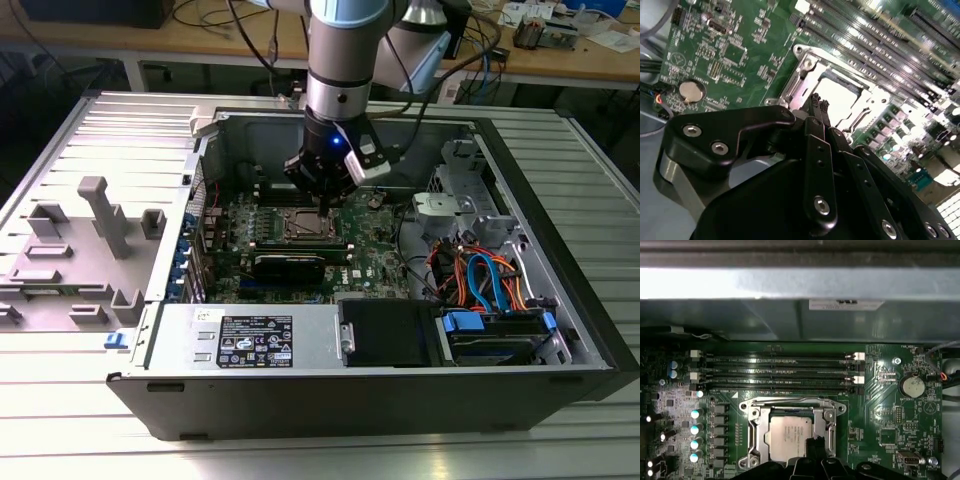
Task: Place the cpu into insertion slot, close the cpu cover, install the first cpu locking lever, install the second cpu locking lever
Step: 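Install the second cpu locking lever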
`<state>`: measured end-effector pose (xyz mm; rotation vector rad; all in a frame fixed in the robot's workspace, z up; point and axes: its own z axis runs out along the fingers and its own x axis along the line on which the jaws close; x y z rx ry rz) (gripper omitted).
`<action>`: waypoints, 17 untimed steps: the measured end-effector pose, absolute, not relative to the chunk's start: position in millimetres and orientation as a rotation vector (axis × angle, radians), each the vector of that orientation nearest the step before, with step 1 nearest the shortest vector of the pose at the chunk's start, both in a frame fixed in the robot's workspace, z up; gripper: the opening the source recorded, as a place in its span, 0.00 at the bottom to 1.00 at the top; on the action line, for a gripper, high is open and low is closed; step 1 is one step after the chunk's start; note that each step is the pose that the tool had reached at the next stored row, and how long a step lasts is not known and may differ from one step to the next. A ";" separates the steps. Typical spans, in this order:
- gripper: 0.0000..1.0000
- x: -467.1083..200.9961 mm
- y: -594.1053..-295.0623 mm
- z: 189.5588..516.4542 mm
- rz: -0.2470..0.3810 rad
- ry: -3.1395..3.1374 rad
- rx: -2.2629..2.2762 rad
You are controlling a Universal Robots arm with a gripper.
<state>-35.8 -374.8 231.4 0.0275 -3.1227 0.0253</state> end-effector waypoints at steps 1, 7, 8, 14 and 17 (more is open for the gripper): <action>0.11 -35.8 -377.3 231.4 0.025 -3.123 0.027; 0.11 -35.9 -389.6 233.1 0.025 -3.123 0.027; 0.11 -35.9 -389.6 234.7 0.025 -3.123 0.027; 0.11 -35.8 -391.3 242.8 0.025 -3.123 0.028; 0.11 -37.6 -398.3 243.0 0.025 -3.123 0.028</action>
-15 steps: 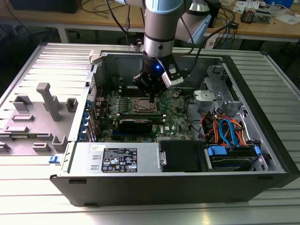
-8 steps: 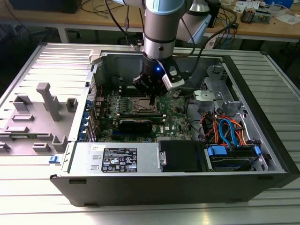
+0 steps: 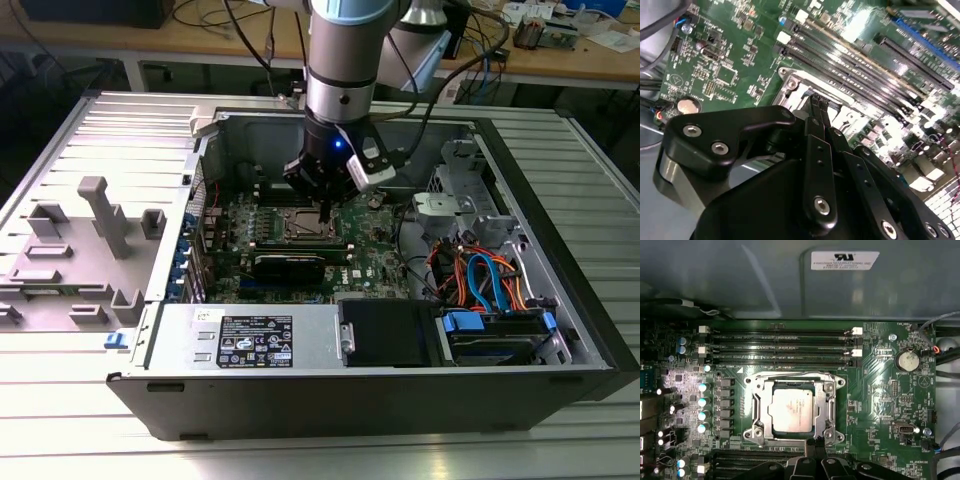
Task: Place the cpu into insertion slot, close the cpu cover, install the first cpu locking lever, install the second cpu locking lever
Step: 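Install the second cpu locking lever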
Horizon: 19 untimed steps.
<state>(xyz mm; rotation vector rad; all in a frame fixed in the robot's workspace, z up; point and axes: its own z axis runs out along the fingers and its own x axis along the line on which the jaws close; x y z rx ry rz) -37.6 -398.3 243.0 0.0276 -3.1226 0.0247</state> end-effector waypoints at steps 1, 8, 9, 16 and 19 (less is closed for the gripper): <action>0.11 -38.6 -403.1 243.0 0.025 -3.123 0.027; 0.11 -52.8 -412.6 243.0 0.025 -3.123 0.027; 0.11 -57.3 -415.1 243.0 0.025 -3.123 0.028; 0.11 -79.3 -416.2 242.9 0.025 -3.123 0.028; 0.11 -84.4 -416.2 239.8 0.025 -3.122 0.044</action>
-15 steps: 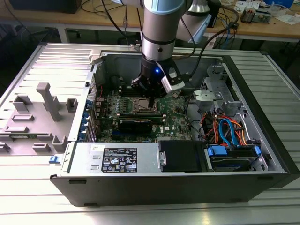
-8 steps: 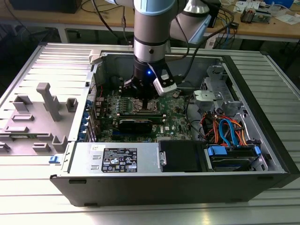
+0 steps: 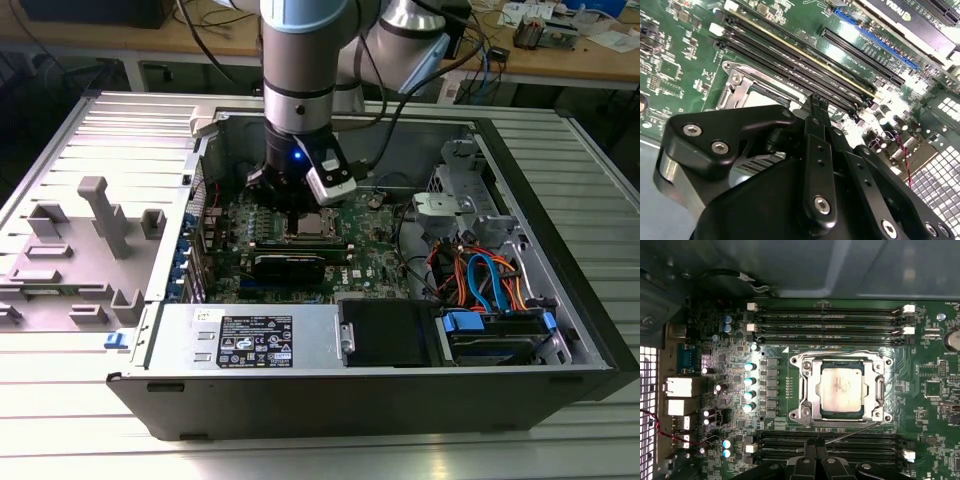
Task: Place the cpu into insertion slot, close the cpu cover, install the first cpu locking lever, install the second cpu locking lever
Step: 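Install the second cpu locking lever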
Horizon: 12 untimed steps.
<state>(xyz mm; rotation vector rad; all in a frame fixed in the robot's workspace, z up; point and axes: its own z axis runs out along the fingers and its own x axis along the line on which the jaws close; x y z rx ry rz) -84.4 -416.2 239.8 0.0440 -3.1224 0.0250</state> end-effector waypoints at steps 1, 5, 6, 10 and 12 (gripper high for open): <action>0.11 -85.3 -416.2 237.9 0.025 -3.122 0.059; 0.11 -88.2 -416.2 232.4 0.025 -3.122 0.085; 0.11 -88.7 -416.2 231.1 0.025 -3.122 0.089; 0.11 -89.8 -416.2 228.8 0.026 -3.121 0.104; 0.11 -91.1 -416.2 228.5 0.024 -3.121 0.108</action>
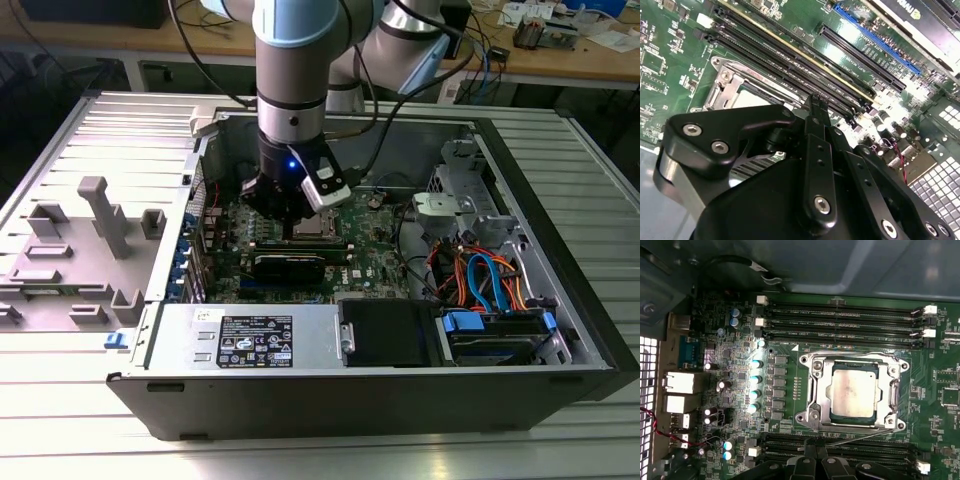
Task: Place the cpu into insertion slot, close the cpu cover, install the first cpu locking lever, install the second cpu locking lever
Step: 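Install the second cpu locking lever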
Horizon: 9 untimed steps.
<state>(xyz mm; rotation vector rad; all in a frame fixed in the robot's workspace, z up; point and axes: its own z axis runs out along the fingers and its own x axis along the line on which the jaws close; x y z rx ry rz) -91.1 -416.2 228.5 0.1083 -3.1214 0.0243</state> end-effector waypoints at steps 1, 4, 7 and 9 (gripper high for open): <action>0.11 -92.4 -416.2 228.1 0.024 -3.121 0.111; 0.11 -94.6 -416.2 226.0 0.025 -3.121 0.118; 0.11 -95.5 -416.2 222.8 0.022 -3.121 0.127; 0.11 -96.7 -416.3 219.9 0.015 -3.121 0.133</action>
